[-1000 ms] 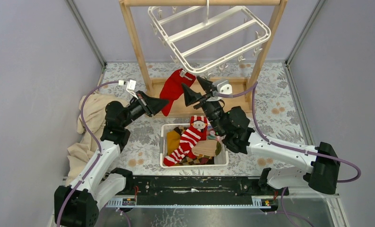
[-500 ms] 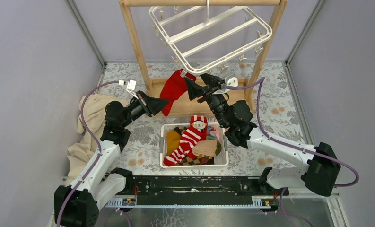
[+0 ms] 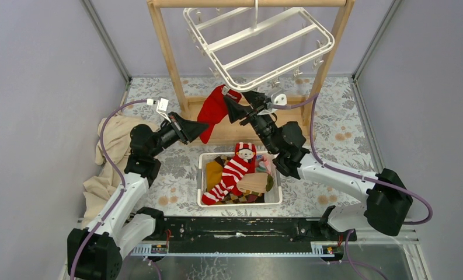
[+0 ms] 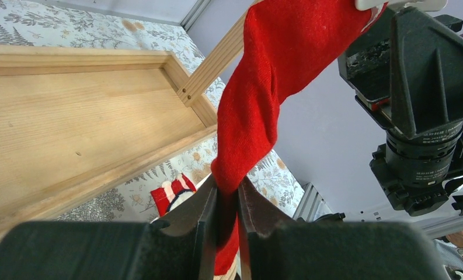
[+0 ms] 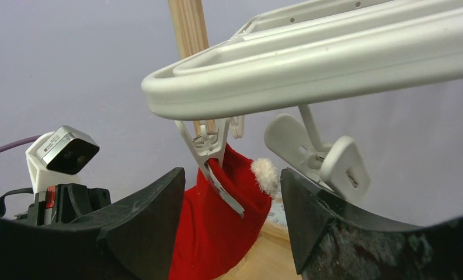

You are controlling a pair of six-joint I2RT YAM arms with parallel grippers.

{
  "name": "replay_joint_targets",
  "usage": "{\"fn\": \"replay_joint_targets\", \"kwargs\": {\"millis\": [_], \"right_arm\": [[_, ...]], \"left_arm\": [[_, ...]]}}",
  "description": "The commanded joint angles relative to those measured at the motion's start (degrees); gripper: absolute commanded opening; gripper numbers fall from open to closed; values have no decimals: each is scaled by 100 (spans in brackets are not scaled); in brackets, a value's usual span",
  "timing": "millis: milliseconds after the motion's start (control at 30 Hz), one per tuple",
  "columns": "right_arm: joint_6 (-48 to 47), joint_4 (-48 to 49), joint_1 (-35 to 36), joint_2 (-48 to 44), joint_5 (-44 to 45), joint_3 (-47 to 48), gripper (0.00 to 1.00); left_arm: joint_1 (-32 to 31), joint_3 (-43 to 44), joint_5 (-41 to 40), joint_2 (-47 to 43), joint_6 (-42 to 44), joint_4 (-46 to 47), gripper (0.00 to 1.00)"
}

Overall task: Remove the socks clipped to the hanger
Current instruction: Remove the sock from the hanger.

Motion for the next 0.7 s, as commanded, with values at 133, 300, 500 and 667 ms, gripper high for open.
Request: {"fn": "replay_joint_targets", "kwargs": {"millis": [133, 300, 500, 667], "right_arm": [[29, 622, -121, 167, -270, 278, 69], [186, 737, -154, 260, -367, 354, 69], [190, 824, -165, 359, -399, 511, 69], [205, 908, -174, 447, -415, 611, 69]], "left_arm": [[55, 48, 120, 77, 52, 263, 22], [56, 36, 129, 118, 61, 273, 22], [56, 44, 129, 165, 74, 283, 22], [51, 45, 129, 208, 95, 278, 22]]}}
